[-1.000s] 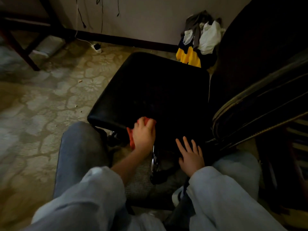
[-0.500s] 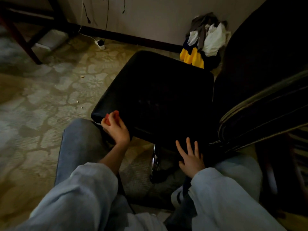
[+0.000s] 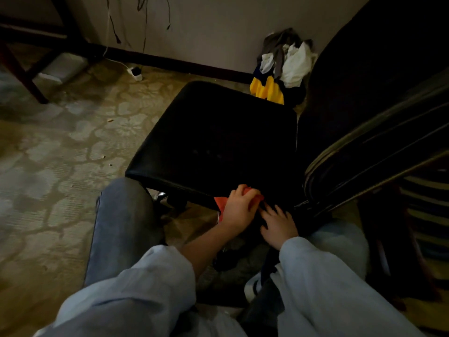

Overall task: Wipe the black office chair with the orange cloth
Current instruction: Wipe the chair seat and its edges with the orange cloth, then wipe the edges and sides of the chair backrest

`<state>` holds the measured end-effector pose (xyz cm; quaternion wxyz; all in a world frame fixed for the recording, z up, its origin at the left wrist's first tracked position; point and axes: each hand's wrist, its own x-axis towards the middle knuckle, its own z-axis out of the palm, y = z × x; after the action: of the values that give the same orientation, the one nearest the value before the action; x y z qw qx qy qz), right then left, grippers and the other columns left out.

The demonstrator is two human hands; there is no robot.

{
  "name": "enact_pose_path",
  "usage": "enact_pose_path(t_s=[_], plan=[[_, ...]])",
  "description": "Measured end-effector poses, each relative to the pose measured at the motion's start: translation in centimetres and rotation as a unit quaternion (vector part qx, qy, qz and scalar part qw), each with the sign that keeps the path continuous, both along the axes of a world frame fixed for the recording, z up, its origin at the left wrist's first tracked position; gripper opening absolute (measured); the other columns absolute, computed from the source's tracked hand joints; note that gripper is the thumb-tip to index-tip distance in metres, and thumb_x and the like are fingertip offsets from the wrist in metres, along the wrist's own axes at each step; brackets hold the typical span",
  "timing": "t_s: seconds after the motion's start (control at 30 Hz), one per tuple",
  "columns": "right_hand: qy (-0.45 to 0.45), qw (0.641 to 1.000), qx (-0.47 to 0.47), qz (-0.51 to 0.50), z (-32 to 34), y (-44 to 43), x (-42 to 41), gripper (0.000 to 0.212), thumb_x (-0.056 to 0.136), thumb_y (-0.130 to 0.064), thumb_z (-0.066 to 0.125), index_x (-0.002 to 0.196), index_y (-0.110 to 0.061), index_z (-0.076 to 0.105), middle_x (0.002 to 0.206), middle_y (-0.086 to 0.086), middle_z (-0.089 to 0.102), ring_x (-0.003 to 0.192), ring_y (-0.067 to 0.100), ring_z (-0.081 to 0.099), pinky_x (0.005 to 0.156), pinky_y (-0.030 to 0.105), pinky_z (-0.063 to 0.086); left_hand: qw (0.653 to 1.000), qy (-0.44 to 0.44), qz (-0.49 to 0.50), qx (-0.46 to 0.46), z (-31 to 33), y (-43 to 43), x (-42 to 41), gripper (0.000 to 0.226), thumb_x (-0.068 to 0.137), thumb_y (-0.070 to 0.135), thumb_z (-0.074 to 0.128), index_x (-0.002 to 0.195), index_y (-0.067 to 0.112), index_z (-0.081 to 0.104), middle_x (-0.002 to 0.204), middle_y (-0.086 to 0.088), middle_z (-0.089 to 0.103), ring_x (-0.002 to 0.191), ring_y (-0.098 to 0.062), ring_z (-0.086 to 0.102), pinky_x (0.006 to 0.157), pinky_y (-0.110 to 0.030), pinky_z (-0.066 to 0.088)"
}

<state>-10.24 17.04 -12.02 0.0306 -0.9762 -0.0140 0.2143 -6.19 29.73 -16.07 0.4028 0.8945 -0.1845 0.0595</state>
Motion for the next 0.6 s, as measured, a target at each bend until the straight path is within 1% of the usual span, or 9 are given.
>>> enact_pose_path(t_s=[0.07,0.13,0.2,0.23,0.3,0.37,0.43,0.53,0.6], plan=[[-0.072,0.997,0.015,-0.009,1.7,-0.6,0.3,0.057,0.094,-0.021,0.042,0.148,-0.023,0.024,0.157,-0.006,0.017,0.143,0.020,0.015,0.115,0.038,0.013,0.999,-0.006,-0.013,-0.051,1.9,-1.1,0.6,0.025,0.090,0.019,0.057,0.114,0.016,0.061,0.116,-0.012,0.052,0.102,-0.029,0.054,0.084,-0.039,0.050],[-0.149,0.987,0.048,-0.022,3.8,-1.6,0.5,0.055,0.092,-0.017,0.045,0.146,-0.017,0.031,0.155,-0.003,0.025,0.139,0.022,0.027,0.112,0.036,0.024,0.995,-0.009,-0.007,-0.102,4.9,-2.5,1.2,0.023,0.090,0.017,0.059,0.113,0.014,0.062,0.111,-0.010,0.053,0.099,-0.022,0.055,0.085,-0.035,0.050],[-0.195,0.975,0.094,-0.043,6.3,-2.3,0.7,0.057,0.091,-0.015,0.047,0.146,-0.016,0.031,0.154,-0.002,0.026,0.123,0.029,0.046,0.100,0.036,0.040,0.988,-0.017,-0.009,-0.152,8.4,-3.7,1.6,0.022,0.091,0.017,0.060,0.112,0.015,0.063,0.111,-0.006,0.052,0.100,-0.015,0.053,0.087,-0.027,0.048],[-0.211,0.971,0.101,-0.039,7.4,-2.4,0.6,0.057,0.091,-0.014,0.048,0.146,-0.014,0.032,0.153,0.000,0.029,0.114,0.032,0.053,0.094,0.036,0.044,0.984,-0.018,-0.009,-0.175,10.0,-4.1,1.9,0.021,0.091,0.018,0.060,0.112,0.016,0.064,0.111,-0.003,0.051,0.100,-0.011,0.052,0.087,-0.022,0.047],[-0.306,0.948,0.086,0.006,10.0,-2.6,0.3,0.049,0.087,-0.015,0.048,0.136,-0.006,0.047,0.141,0.009,0.047,0.095,0.035,0.062,0.081,0.035,0.050,0.977,-0.018,-0.016,-0.210,13.2,-4.5,2.3,0.019,0.089,0.019,0.062,0.108,0.017,0.065,0.108,0.004,0.050,0.098,-0.005,0.051,0.085,-0.008,0.040],[-0.432,0.898,0.071,0.035,13.0,-2.9,-0.1,0.041,0.082,-0.018,0.044,0.112,-0.001,0.066,0.116,0.014,0.065,0.079,0.032,0.067,0.067,0.032,0.053,0.970,-0.026,-0.038,-0.237,16.4,-4.7,2.8,0.018,0.087,0.018,0.065,0.105,0.017,0.067,0.105,0.003,0.055,0.094,-0.003,0.053,0.082,-0.002,0.037],[-0.543,0.837,0.034,0.053,15.6,-3.5,-0.3,0.035,0.082,-0.017,0.045,0.098,-0.002,0.072,0.106,0.012,0.070,0.086,0.026,0.065,0.073,0.033,0.051,0.958,-0.038,-0.064,-0.277,19.5,-5.0,3.0,0.018,0.085,0.019,0.066,0.103,0.015,0.068,0.103,0.000,0.058,0.092,-0.003,0.055,0.083,-0.005,0.040],[-0.665,0.744,-0.050,0.044,19.8,-5.1,-0.6,0.027,0.082,-0.012,0.050,0.097,-0.009,0.073,0.110,0.010,0.069,0.106,0.025,0.053,0.088,0.039,0.037,0.942,-0.078,-0.099,-0.311,24.4,-6.6,3.4,0.022,0.084,0.025,0.062,0.102,0.014,0.068,0.101,0.002,0.060,0.094,-0.004,0.055,0.084,-0.009,0.040],[-0.693,0.712,-0.114,0.013,22.0,-6.6,-0.6,0.025,0.081,-0.014,0.054,0.100,-0.013,0.069,0.116,0.010,0.066,0.115,0.029,0.044,0.095,0.044,0.030,0.941,-0.103,-0.130,-0.295,27.6,-7.9,3.7,0.023,0.085,0.031,0.060,0.103,0.019,0.067,0.103,0.000,0.062,0.096,-0.002,0.053,0.085,-0.012,0.039]])
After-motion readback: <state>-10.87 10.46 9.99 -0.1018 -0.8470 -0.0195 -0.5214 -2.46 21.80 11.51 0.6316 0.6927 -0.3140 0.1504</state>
